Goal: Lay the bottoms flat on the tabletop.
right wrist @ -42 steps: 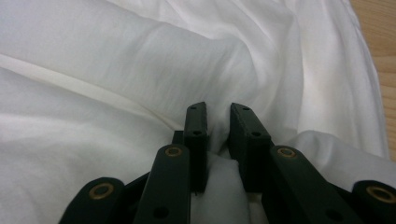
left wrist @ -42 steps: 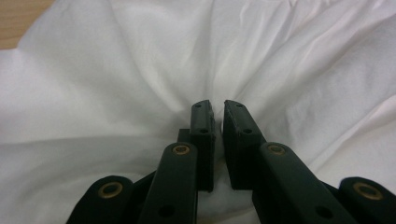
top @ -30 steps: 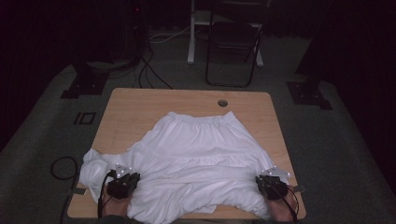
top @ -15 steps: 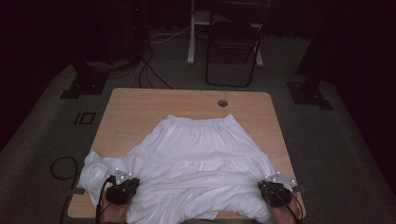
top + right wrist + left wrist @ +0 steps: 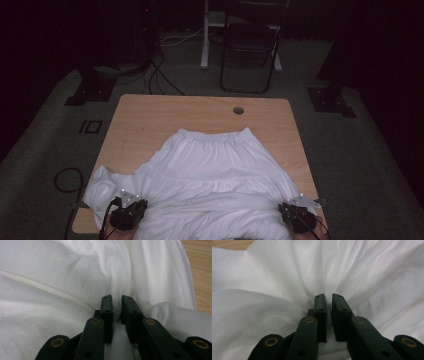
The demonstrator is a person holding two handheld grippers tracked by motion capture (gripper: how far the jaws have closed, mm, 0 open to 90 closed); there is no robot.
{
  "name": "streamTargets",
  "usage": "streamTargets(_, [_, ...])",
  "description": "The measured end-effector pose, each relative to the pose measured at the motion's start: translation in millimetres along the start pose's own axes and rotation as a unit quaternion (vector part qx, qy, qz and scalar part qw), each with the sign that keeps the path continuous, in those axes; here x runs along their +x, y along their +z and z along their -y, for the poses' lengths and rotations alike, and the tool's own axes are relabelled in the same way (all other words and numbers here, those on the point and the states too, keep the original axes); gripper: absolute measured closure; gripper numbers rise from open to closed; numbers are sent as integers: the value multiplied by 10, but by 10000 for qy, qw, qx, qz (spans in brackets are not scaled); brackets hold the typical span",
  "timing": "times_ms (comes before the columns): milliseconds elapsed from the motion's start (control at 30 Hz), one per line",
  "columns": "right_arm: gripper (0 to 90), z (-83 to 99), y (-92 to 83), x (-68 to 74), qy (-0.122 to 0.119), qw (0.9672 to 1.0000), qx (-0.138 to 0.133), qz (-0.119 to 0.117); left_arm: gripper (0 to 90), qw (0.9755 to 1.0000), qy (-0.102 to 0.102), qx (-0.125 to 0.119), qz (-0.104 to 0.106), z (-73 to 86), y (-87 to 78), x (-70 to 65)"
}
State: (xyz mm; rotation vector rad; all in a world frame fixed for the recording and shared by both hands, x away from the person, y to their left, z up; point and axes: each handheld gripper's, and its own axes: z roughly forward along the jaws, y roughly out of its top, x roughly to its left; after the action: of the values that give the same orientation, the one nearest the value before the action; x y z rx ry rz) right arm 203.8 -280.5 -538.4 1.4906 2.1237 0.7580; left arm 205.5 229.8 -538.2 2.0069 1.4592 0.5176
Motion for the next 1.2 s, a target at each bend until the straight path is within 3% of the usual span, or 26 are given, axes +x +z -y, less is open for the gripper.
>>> streamTargets(333, [785, 99, -102, 46, -108, 9999, 36, 36, 823, 10000, 32, 79, -24, 118, -117, -90])
streamTargets(433, [703, 114, -141, 53, -211, 9997, -94, -17, 773, 9989, 449, -91, -130, 113, -161, -187])
streamTargets(500, [632, 87, -168, 58, -290, 9990, -334, -1, 719, 9979, 561, -263, -184, 58, -173, -206])
streamTargets(633, [570, -53, -184, 20, -381, 9969, -677, 151, 670, 9980, 483, -298, -291, -125, -120, -97])
streamTargets(833, [549, -321, -54, -132, -348, 9962, -746, 282, 600, 9984, 145, -349, -418, -383, 9, 156])
streamTargets(967, [542, -434, 55, -193, -407, 9970, -579, 310, 563, 9987, 114, -182, -467, -467, 165, 254])
streamTargets(1100, [548, -430, 259, -276, -253, 9989, -279, 263, 548, 9988, 31, 43, -496, -457, 320, 315])
streamTargets(1200, [559, -390, 341, -294, -142, 9996, -186, 174, 530, 9991, -30, -11, -425, -415, 353, 336])
